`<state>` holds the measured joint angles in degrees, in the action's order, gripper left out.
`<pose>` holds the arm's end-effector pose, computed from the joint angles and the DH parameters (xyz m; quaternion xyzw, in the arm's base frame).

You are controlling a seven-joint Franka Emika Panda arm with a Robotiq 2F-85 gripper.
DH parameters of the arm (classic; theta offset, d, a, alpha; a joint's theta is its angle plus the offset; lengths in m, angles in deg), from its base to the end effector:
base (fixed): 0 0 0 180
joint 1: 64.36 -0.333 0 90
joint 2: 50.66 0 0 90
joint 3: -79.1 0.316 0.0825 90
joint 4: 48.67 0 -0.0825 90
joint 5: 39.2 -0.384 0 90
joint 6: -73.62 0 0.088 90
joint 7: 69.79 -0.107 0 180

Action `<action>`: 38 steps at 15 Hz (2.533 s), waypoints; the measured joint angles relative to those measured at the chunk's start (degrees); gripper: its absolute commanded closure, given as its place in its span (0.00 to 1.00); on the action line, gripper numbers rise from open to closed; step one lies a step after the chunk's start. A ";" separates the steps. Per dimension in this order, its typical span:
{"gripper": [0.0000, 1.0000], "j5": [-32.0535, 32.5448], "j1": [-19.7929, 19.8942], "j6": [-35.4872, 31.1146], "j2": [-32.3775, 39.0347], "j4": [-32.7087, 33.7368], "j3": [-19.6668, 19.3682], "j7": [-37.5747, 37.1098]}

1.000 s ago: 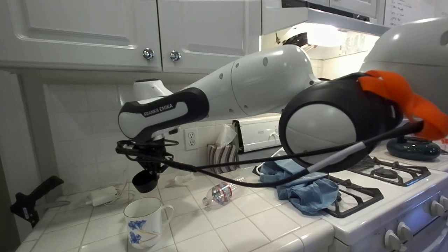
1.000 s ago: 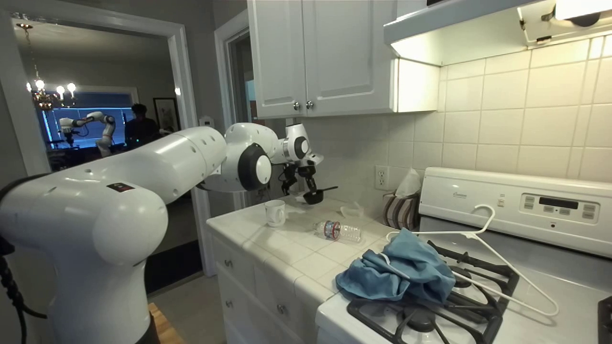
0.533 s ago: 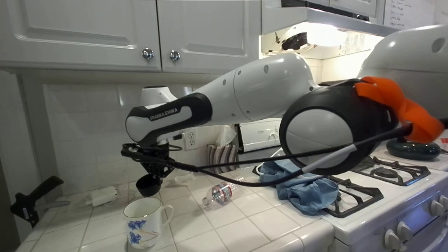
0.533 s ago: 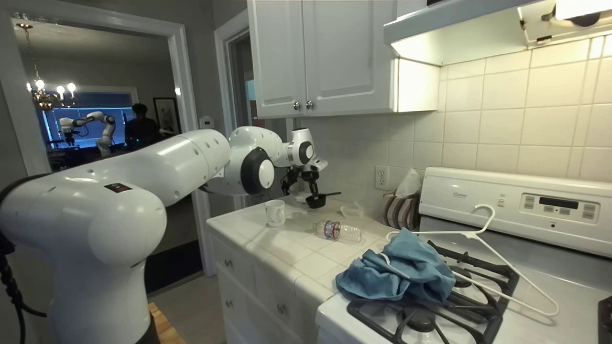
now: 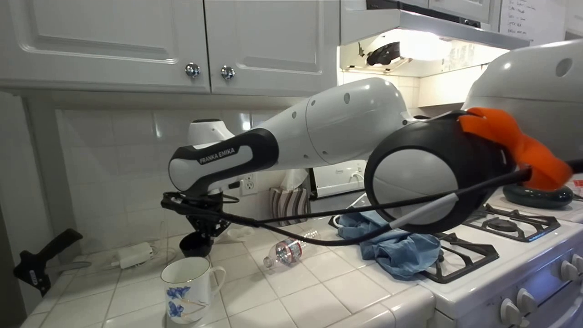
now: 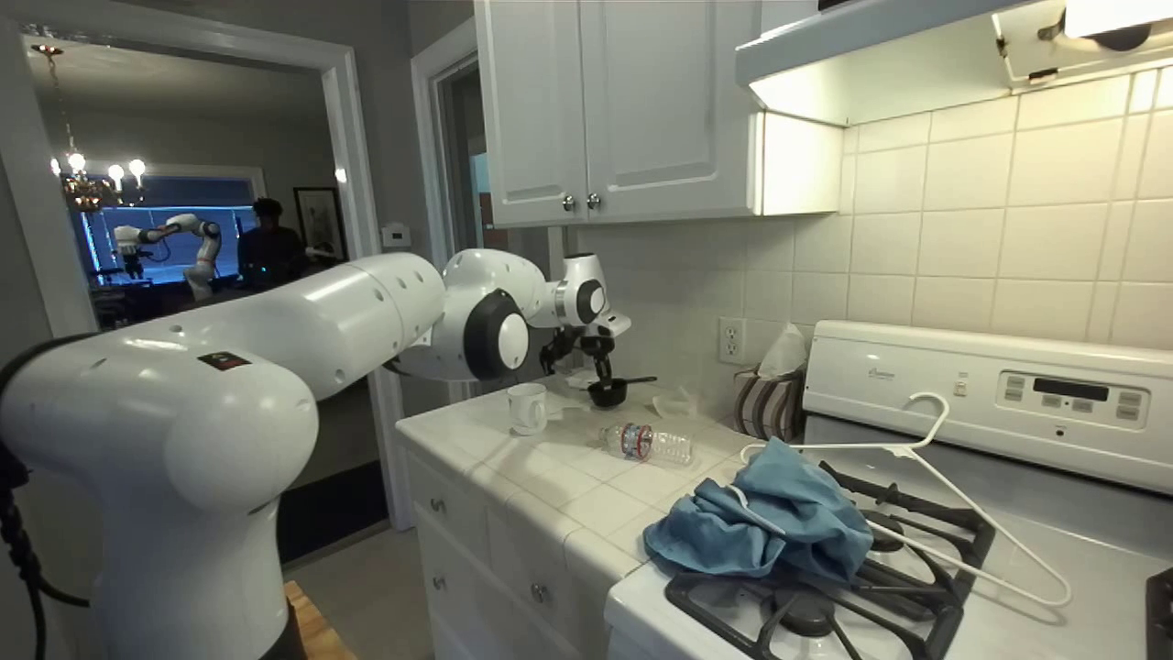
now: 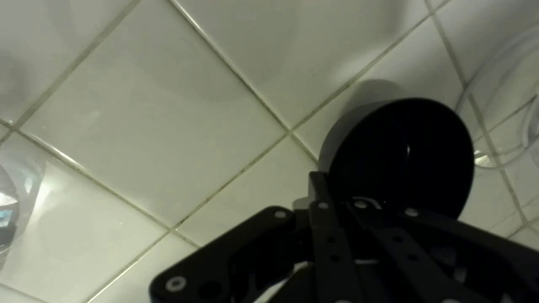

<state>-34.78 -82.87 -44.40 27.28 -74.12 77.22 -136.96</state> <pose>0.7923 0.2514 0.2288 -0.9076 0.3969 -0.1287 0.0478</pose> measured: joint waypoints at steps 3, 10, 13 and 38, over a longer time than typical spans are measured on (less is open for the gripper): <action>0.99 -0.41 0.16 -1.25 0.24 0.00 0.26 -0.05; 0.96 -1.55 0.62 -2.98 0.76 0.00 1.12 -0.05; 0.94 -2.00 0.92 -3.15 0.92 0.00 1.54 -0.05; 0.00 4.53 -5.51 6.56 -0.71 0.08 -5.25 10.27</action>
<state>-30.25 -88.37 -37.84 26.57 -74.04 71.96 -126.68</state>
